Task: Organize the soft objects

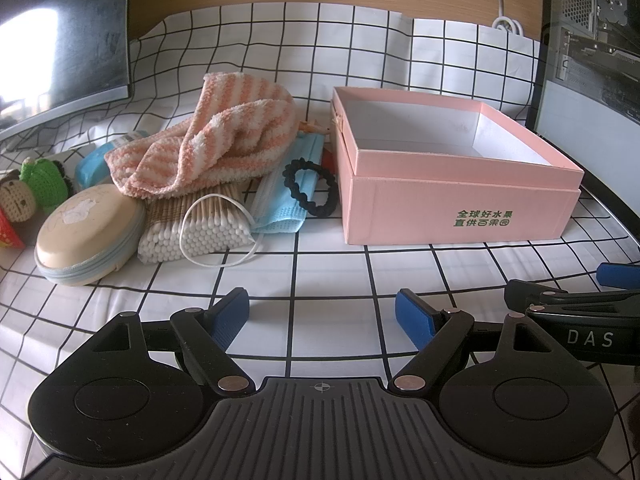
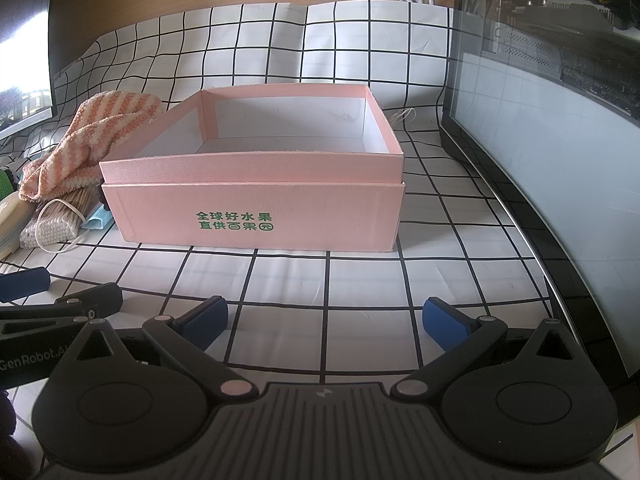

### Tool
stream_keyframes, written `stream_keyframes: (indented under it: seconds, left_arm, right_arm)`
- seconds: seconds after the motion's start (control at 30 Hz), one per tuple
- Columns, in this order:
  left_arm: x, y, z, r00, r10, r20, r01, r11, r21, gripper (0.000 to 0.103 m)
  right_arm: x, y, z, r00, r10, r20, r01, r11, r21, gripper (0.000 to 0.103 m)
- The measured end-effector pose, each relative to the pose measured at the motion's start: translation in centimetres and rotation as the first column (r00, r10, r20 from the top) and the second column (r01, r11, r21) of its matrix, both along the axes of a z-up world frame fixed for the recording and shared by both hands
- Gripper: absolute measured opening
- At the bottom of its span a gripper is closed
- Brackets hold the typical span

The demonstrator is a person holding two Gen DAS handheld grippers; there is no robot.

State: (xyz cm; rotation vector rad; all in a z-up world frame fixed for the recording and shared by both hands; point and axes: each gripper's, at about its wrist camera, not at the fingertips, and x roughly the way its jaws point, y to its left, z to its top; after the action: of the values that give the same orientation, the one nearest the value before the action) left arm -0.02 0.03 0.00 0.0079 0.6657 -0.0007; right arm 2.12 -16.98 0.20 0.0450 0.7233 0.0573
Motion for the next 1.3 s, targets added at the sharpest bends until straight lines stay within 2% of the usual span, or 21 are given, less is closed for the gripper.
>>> stream_keyframes:
  seconds: [1.3]
  left_arm:
    - [0.04,-0.06,0.00,1.000,0.007,0.001,-0.007,1.000,-0.001,0.085]
  right_arm:
    - [-0.25,-0.33,-0.08,1.000,0.008,-0.001,-0.008,1.000,0.000,0.103]
